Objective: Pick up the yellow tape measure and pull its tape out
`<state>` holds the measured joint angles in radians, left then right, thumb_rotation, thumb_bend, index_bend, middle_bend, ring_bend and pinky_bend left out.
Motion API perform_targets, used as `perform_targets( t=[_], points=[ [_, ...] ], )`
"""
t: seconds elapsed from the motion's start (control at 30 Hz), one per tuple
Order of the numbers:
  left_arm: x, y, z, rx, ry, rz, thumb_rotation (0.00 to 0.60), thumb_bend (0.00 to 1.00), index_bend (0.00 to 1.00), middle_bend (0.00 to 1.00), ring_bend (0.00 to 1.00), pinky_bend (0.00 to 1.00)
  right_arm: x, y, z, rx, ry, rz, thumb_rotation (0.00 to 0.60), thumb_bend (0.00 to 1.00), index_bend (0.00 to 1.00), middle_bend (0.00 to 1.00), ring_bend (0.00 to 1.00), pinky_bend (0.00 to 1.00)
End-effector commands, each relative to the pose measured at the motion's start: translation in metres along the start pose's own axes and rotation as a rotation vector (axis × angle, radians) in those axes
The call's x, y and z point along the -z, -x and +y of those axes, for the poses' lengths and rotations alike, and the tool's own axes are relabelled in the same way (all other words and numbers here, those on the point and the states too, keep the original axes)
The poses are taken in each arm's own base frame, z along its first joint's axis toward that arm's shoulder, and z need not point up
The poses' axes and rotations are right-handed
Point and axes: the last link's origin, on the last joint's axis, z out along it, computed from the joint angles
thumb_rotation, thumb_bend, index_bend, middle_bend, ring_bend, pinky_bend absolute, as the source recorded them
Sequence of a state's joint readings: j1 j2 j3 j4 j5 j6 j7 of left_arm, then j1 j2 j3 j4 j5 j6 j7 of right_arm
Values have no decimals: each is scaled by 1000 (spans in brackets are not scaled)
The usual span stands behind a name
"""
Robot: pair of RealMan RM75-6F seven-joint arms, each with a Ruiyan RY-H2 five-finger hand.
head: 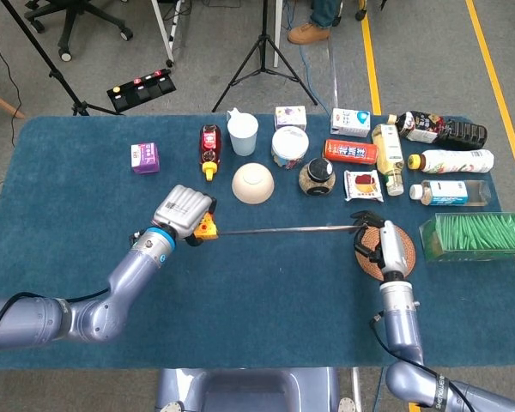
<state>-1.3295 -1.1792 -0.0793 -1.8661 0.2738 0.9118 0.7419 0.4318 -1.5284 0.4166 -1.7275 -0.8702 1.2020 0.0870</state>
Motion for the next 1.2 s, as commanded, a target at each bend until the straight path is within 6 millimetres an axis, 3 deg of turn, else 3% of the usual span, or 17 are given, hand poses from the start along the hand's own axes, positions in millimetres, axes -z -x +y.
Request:
perform_targets(
  t=[0.03,0.4,0.73,0.97,1.2],
  points=[
    [3,6,-15,22,-13,-2,600,357,631,450,440,488,-2,-2,2,-2,6,5,600,750,626,336,250,225],
    [9,21,-54,41,-54,-30,600,358,631,450,435,472,-9,-19,12,-9,32,34,600,749,626,336,251,226],
    [12,25,-73,52,-88,-39,600,358,631,450,432,469,-12,-27,18,-7,48,50,600,750,625,336,251,226],
    [10,24,-69,58,-79,-31,600,357,631,450,432,470,-11,-26,17,-7,41,48,600,751,626,336,251,228],
    [3,17,-49,71,-53,-26,600,358,631,450,432,469,-8,-16,8,-17,16,21,600,751,625,336,254,228]
  ],
)
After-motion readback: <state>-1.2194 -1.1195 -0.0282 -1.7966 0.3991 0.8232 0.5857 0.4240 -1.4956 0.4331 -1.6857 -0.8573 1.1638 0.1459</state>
